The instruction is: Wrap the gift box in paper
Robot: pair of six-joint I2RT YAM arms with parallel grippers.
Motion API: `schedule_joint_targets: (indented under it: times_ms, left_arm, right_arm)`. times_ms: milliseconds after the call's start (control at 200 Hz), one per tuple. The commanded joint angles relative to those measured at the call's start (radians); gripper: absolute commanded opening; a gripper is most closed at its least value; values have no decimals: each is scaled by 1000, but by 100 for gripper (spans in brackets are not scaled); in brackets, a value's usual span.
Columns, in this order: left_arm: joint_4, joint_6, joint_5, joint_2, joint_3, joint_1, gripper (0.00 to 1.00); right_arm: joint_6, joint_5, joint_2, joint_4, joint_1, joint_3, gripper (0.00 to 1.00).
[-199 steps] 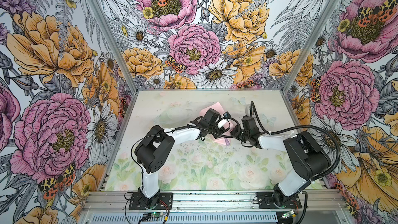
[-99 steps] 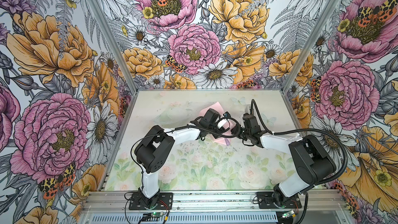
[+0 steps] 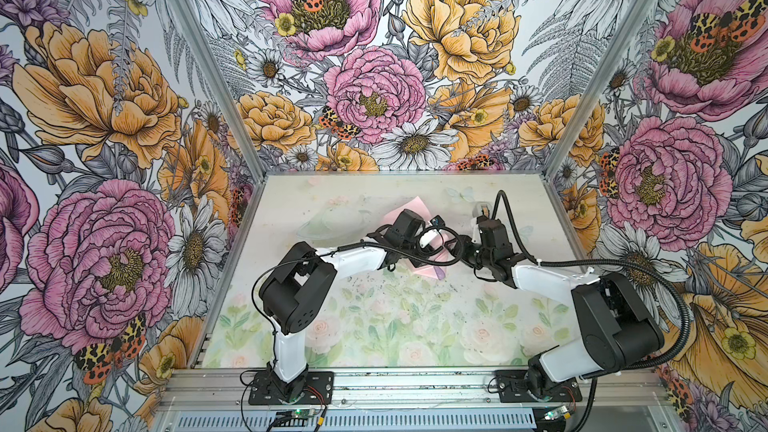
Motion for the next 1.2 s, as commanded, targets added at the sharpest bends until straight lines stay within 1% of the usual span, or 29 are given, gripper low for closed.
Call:
schedule_joint_targets:
  times_ms: [0, 80, 180, 415, 495, 655, 726, 976, 1106, 1196]
  left_arm:
    - [-53, -2, 31, 0, 11, -6, 44]
    - [-52, -1, 28, 3, 13, -6, 44]
    - [-55, 1, 25, 6, 18, -7, 44]
    - [-66, 19, 5, 12, 30, -17, 44]
    - [-72, 23, 3, 18, 35, -18, 44]
    - [-73, 25, 5, 18, 36, -20, 44]
    - [-74, 29, 1, 18, 37, -22, 44]
    - [-87, 58, -25, 20, 52, -32, 45]
    - [-101, 76, -38, 30, 58, -36, 44]
    - [-107, 86, -49, 33, 57, -42, 42]
  right_arm:
    - [50, -64, -8, 96, -7, -18, 50]
    - [79, -92, 4, 137, -7, -24, 53]
    - [99, -102, 8, 145, -7, -28, 56]
    - [107, -86, 36, 96, -8, -20, 62]
    - [97, -77, 37, 70, -8, -9, 65]
    - [43, -31, 30, -35, -7, 35, 69]
    - [32, -26, 36, -47, -7, 44, 70]
    - [48, -84, 72, -7, -6, 76, 71]
    - [51, -82, 55, -11, -9, 81, 72]
    - [68, -82, 77, -13, -9, 85, 72]
